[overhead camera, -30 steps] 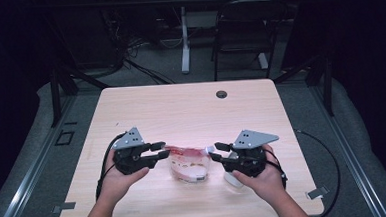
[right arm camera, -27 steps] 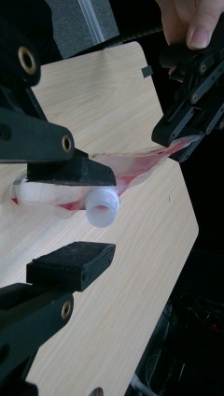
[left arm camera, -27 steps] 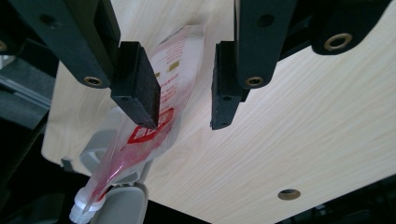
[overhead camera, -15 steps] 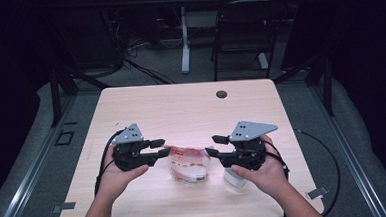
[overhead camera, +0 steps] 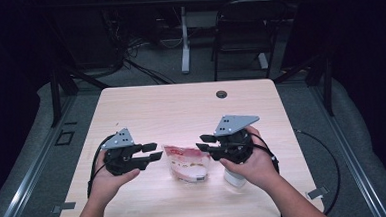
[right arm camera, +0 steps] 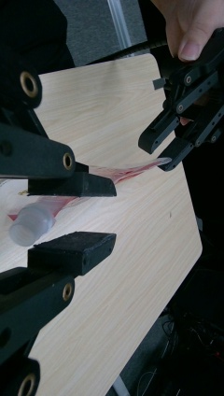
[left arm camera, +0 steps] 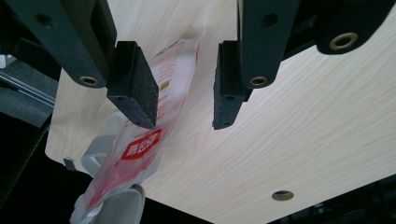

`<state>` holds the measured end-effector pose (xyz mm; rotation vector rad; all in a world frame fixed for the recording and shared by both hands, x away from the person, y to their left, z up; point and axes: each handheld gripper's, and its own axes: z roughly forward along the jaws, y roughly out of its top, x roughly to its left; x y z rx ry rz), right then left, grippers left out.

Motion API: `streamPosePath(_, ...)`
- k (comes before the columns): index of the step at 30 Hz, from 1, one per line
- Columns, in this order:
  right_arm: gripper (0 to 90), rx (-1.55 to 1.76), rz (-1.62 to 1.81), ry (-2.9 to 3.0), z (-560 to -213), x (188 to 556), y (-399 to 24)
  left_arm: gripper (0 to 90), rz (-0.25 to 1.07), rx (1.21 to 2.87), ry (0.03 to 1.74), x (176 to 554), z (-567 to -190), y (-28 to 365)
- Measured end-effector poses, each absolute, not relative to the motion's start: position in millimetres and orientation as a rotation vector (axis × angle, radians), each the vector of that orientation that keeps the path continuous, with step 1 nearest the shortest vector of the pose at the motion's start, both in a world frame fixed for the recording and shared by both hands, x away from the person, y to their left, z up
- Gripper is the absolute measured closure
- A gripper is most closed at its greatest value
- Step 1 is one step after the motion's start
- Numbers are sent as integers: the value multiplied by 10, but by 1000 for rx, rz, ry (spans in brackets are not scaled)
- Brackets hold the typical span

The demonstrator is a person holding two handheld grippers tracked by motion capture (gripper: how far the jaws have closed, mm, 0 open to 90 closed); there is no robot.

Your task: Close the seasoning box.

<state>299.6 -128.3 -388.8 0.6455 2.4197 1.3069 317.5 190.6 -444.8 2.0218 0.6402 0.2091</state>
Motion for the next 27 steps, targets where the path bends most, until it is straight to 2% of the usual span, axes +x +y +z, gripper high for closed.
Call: streamPosePath(27, 741, 557, 1251, 2560, -3944, 3160, -832, 620, 225, 1998, 678, 3178, -4512, 2116)
